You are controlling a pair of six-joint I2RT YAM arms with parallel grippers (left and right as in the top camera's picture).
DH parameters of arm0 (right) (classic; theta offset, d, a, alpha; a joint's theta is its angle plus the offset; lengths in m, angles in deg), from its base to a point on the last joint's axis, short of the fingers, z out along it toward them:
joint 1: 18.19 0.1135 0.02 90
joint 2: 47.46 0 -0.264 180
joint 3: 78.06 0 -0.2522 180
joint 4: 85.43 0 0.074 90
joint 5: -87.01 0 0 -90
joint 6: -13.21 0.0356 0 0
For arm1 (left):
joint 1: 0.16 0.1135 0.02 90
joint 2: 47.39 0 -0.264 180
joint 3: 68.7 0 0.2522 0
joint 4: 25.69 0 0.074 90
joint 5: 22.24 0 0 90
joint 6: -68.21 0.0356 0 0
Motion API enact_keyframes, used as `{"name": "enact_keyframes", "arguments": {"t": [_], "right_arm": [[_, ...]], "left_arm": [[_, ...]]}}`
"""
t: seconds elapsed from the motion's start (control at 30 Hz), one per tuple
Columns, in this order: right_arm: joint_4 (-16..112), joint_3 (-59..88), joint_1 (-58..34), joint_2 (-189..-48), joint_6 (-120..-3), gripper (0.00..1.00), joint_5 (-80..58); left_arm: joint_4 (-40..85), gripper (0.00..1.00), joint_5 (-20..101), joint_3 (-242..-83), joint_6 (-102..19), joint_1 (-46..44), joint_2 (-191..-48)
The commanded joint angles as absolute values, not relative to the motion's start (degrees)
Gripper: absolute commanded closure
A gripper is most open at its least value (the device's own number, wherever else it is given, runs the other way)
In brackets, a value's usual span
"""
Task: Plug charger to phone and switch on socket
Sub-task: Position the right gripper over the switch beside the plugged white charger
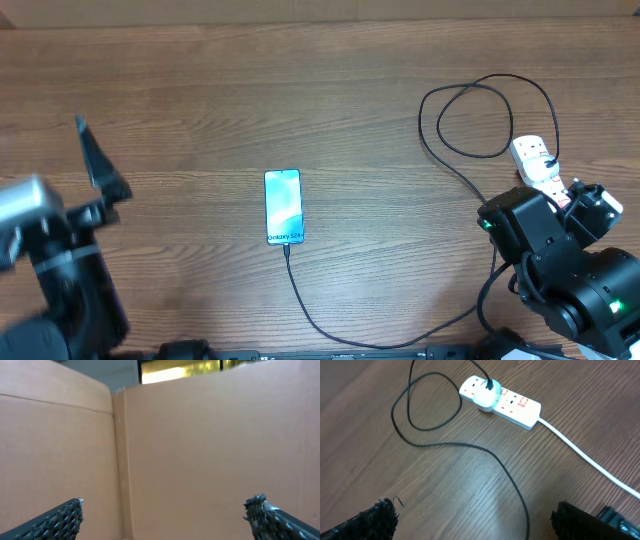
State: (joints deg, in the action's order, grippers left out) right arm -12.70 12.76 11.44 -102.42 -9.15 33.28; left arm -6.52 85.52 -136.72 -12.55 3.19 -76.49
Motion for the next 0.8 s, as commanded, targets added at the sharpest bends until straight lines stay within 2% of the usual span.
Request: {"name": "enact_keyframes", "arguments": {"t": [0.0,0.1,0.23,0.4,0.53,0.77], "right_arm": [[-12.35,12.02,11.29,-101.94,-4.54,0.0,36.01],[-12.62,11.91,11.07,-101.94,-4.63,0.0,38.02],[-12.57,11.73,6.39,-101.96,-5.37,0.0,38.96],[-5.62,11.32,-6.48,-102.33,-19.25,0.0,37.17],[1.55,11.32,-18.7,-104.8,-31.95,0.0,28.93],[8.54,11.27,-38.15,-113.43,-45.43,0.0,13.67]], "left_arm": [[-8.03,0.01,83.47,-131.65,-12.25,2.84,-69.28],[-7.94,0.0,83.36,-129.11,-12.84,2.84,-64.43],[-8.1,0.0,83.38,-125.92,-12.84,2.84,-59.84],[-9.54,0.0,84.67,-121.33,-12.81,2.82,-55.86],[-12.64,0.0,89.74,-119.3,-12.81,2.82,-54.92],[-11.79,0.0,90.88,-119.04,-12.81,2.82,-53.08]]}}
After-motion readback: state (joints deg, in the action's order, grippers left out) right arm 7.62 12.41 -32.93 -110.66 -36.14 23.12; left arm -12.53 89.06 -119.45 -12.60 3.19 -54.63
